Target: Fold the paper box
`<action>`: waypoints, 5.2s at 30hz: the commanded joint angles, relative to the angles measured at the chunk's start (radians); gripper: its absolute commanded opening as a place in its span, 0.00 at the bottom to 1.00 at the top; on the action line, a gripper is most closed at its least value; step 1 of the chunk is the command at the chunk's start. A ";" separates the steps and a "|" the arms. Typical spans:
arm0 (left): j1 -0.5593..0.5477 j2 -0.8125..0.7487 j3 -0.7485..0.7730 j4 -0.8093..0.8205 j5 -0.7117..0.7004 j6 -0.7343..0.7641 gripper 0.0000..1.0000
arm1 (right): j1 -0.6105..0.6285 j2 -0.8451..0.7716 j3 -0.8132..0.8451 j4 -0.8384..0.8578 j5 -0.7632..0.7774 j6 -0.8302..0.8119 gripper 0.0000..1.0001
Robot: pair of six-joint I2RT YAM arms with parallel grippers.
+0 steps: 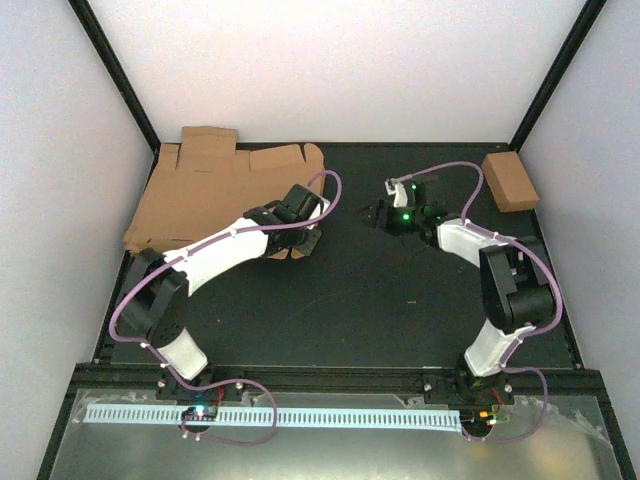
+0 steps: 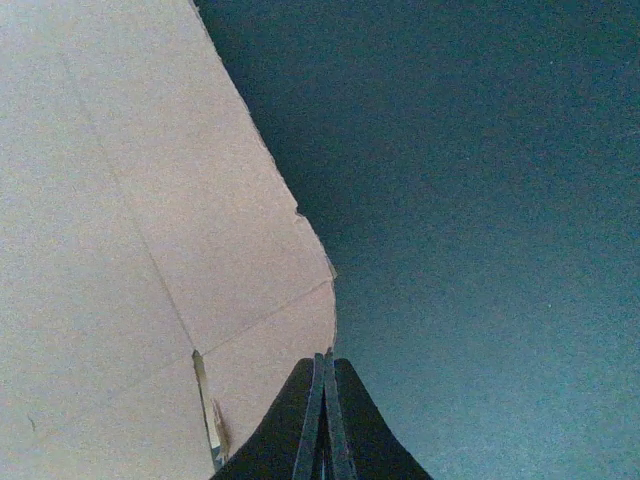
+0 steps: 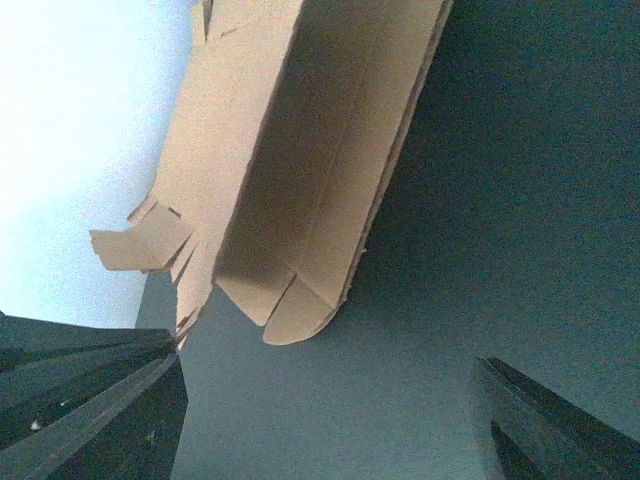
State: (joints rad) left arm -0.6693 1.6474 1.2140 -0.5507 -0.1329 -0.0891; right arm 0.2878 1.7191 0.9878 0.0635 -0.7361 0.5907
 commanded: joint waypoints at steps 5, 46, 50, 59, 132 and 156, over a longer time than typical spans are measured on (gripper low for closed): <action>-0.010 -0.075 -0.028 0.082 0.054 0.005 0.02 | -0.056 0.146 0.181 -0.029 -0.106 -0.105 0.80; -0.044 -0.205 -0.138 0.189 0.113 0.036 0.65 | 0.007 0.505 0.742 -0.280 -0.168 -0.151 0.02; -0.038 -0.277 -0.171 0.122 -0.015 -0.049 0.71 | 0.006 0.474 0.748 -0.317 -0.085 -0.203 0.01; 0.002 -0.351 -0.268 0.044 -0.143 -0.205 0.70 | -0.038 0.384 0.762 -0.405 0.051 -0.301 0.01; 0.177 0.462 0.362 -0.059 -0.027 -0.112 0.61 | -0.176 -1.112 -0.129 -0.473 0.772 -0.047 0.01; 0.194 0.260 -0.114 0.744 0.246 -0.516 0.99 | -0.176 -1.066 -0.180 -0.416 0.671 -0.041 0.02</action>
State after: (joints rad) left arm -0.4858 1.8473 1.0996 -0.0048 0.0242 -0.4587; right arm 0.1108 0.6518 0.8223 -0.3653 -0.0265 0.5488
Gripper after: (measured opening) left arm 0.987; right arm 0.021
